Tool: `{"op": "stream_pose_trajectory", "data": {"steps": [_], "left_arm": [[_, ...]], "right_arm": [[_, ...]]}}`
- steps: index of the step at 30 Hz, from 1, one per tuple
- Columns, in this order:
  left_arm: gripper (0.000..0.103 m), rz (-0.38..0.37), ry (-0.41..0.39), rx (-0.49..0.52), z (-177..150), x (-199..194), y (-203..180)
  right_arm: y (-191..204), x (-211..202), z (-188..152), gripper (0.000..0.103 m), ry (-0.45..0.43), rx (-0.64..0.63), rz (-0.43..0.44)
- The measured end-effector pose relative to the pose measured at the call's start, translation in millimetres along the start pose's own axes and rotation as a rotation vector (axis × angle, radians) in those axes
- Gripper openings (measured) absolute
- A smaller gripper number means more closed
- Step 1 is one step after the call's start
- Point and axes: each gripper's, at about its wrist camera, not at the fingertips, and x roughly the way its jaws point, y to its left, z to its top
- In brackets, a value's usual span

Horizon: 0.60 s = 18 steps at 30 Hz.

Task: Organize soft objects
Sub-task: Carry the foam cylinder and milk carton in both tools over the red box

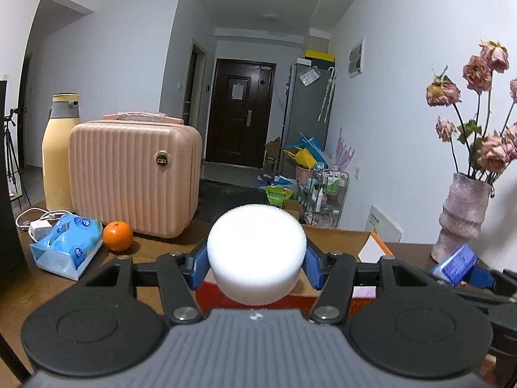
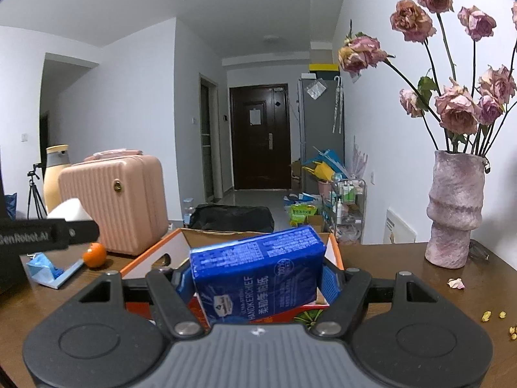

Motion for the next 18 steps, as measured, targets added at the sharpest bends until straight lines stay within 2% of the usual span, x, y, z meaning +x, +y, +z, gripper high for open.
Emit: {"op": "stream_pose_trajectory", "data": {"steps": [10, 18], "left_arm": [[0.059, 0.017, -0.005, 0.001, 15.7, 29.2, -9.3], [0.059, 0.008, 0.011, -0.009, 26.2, 53.2, -12.4]], "right_arm": [[-7.4, 26.6, 16.9, 0.071, 0.009, 0.021, -0.017], [-11.2, 52.4, 29.9, 0.071, 0.049, 0.03, -0.019]]}}
